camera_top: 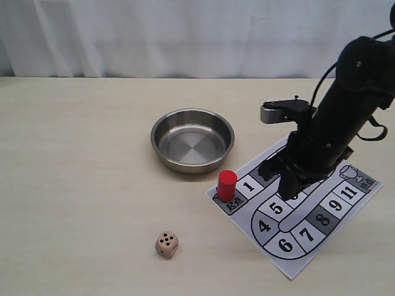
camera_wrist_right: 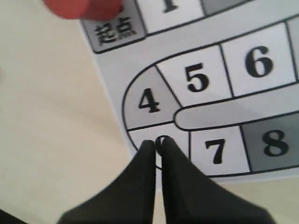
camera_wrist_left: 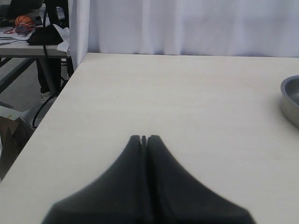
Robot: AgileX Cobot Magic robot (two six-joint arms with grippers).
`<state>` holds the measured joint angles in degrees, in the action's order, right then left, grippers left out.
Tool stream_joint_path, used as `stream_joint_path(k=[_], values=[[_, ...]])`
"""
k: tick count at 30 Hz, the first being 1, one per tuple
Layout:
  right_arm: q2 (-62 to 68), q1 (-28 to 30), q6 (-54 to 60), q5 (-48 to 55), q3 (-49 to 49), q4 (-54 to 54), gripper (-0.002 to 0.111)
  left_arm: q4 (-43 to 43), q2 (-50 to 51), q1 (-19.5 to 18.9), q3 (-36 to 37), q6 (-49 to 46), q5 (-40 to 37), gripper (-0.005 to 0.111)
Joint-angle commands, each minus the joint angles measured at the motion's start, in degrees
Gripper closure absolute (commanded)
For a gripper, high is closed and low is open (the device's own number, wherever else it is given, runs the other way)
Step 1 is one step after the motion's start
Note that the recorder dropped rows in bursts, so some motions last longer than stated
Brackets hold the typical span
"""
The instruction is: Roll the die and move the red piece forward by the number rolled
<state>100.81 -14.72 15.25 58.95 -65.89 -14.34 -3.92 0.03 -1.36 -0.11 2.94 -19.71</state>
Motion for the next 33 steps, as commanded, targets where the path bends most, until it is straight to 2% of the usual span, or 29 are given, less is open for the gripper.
stream_joint_path(k=[1, 10, 15, 21, 33], values=[[-3.8, -7.6, -0.4, -0.3, 0.7, 1.6, 0.104, 0.1, 0.0, 0.0, 0.1, 0.3, 0.7, 0.107], [-4.4, -22.4, -1.1, -8.9, 3.9, 1.6, 0.104, 0.1, 0.0, 0.0, 0.1, 0.3, 0.7, 0.107], [-2.7, -28.0, -1.1, -12.0, 4.1, 1.3, 0.104, 0.1, 0.0, 0.0, 0.1, 0.3, 0.7, 0.107], [2.1, -32.0, -1.1, -15.7, 4.1, 0.3, 0.104, 0.1, 0.0, 0.0, 0.1, 0.3, 0.7, 0.107], [8.5, -32.1, -1.1, -23.5, 4.1, 0.7, 0.104, 0.1, 0.0, 0.0, 0.1, 0.3, 0.7, 0.107]])
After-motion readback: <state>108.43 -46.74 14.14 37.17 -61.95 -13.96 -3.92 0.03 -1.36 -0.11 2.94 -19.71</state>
